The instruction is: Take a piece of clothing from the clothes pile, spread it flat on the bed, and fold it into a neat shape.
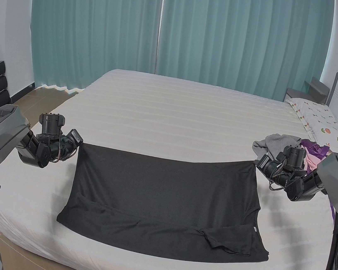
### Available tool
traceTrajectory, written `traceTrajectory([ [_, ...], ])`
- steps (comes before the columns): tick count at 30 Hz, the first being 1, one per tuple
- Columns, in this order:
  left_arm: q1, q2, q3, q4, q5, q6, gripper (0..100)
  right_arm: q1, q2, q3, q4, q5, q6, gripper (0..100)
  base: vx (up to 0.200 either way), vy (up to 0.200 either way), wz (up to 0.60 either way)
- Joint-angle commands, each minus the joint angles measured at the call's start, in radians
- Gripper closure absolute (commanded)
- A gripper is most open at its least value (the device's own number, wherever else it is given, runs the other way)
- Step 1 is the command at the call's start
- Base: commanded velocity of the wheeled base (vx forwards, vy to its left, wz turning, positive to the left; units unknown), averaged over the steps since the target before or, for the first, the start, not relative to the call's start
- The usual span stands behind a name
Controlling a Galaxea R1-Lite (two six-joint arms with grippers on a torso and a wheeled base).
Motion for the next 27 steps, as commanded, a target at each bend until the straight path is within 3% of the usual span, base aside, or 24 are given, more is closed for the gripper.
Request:
traceTrajectory([
  [1,-0.002,0.005,0.002,0.0,0.0,0.0,100,-0.005,-0.006,0.004,0.009,0.001,0.0,100,0.0,0.0,0.0],
  [27,-0.005,-0.041,0.075,-0.002,-0.003,0.012,100,-0.005,-0.044,0.132,0.012,0.014,0.0,100,0.0,0.0,0.0],
])
